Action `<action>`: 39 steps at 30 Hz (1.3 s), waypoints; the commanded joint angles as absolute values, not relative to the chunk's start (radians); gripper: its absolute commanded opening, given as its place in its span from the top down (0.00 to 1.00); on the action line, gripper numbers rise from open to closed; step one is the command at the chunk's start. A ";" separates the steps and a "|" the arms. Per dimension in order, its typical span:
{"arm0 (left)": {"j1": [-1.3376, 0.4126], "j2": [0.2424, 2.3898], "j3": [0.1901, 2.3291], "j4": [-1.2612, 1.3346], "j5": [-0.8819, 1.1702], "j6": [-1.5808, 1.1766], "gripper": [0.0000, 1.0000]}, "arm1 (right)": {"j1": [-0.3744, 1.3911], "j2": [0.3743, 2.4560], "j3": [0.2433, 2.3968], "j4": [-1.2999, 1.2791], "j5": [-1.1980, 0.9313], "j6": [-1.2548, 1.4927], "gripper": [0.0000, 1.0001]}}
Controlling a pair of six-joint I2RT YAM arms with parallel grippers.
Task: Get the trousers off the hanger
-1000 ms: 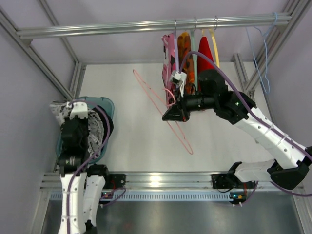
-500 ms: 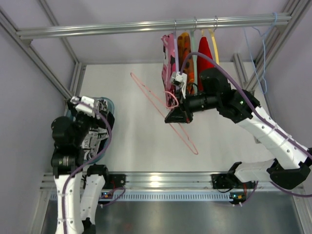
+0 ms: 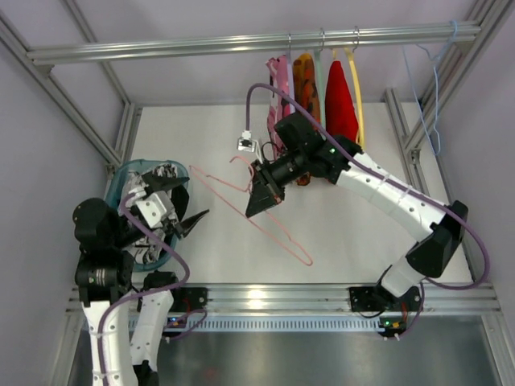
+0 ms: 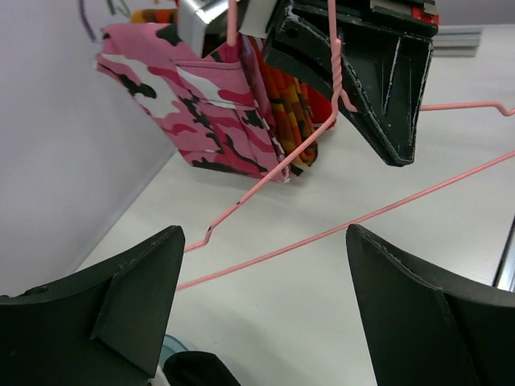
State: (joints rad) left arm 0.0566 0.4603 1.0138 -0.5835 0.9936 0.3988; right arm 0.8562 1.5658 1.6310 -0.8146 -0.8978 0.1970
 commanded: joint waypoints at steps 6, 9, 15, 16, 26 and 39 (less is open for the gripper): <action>0.061 0.577 0.973 -0.588 1.123 0.603 0.16 | 0.983 1.664 1.793 -0.692 -1.035 0.337 1.00; 0.060 0.583 0.963 -0.588 1.089 0.663 0.19 | 1.018 1.680 1.796 -0.680 -1.049 0.359 1.00; 0.055 0.574 0.928 -0.587 1.118 0.716 0.48 | 1.031 1.701 1.832 -0.664 -1.055 0.391 1.00; 0.054 0.575 0.928 -0.588 1.123 0.710 0.54 | 1.029 1.700 1.833 -0.667 -1.051 0.384 1.00; 0.051 0.554 0.940 -0.589 1.106 0.647 1.00 | 0.954 1.615 1.841 -0.784 -0.840 0.252 0.39; 0.052 0.558 0.948 -0.588 0.996 0.774 1.00 | 0.870 1.546 2.083 -1.221 -0.557 -0.047 0.01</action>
State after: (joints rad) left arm 0.0471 0.5648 0.9237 -0.6361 1.0149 0.6945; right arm 0.8665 1.5639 1.9877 -1.0676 -0.6357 0.0708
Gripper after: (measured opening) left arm 0.074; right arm 0.993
